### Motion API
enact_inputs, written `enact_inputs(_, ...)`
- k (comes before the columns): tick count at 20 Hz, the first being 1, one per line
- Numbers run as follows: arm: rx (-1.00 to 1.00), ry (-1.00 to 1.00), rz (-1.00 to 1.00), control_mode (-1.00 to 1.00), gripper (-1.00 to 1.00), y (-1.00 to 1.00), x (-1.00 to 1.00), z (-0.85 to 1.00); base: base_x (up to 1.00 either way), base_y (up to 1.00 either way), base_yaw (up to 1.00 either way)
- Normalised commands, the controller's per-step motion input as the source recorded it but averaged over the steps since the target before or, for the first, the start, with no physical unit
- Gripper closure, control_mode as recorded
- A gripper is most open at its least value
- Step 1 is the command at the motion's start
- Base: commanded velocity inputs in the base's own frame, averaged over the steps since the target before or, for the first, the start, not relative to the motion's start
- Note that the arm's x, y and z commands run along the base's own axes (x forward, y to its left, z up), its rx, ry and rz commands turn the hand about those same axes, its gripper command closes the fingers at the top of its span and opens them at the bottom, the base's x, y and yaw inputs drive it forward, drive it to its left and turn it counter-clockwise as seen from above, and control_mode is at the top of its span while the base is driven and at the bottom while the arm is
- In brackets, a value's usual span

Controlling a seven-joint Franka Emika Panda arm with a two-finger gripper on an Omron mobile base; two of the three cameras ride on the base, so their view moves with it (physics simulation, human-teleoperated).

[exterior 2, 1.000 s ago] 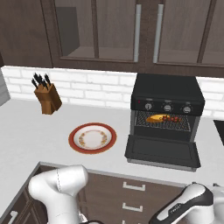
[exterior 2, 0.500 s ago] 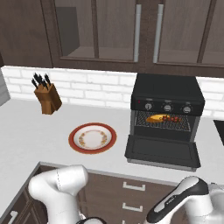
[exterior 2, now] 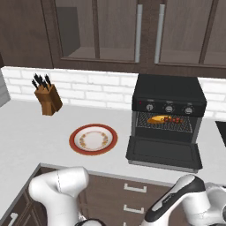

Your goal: Pick up the kebab skewer and baguette bread, and place them inside the toaster oven. Close the toaster oven door and start by setting the timer.

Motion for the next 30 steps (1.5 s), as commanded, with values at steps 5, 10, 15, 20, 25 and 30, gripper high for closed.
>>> enact_inputs(5,0.00,0.01,0.02,-1.00,-1.00,0.30,0.00,-0.25,0.00,0.00,0.00)
enact_inputs(10,0.00,0.13,0.06,-1.00,-1.00,0.17,0.00,-0.26,0.00,0.00,0.00)
enact_inputs(15,0.00,0.06,0.06,-1.00,-1.00,0.08,0.02,-0.25,0.00,0.00,0.00)
enact_inputs(20,0.00,0.00,0.04,-1.00,-1.00,0.02,0.09,-0.05,0.00,0.00,0.00)
enact_inputs(25,0.00,0.00,0.00,-1.00,-1.00,0.00,0.00,0.30,0.00,0.00,0.00)
enact_inputs(30,0.00,0.00,0.00,-1.00,-1.00,0.03,0.00,0.40,0.00,0.00,0.00)
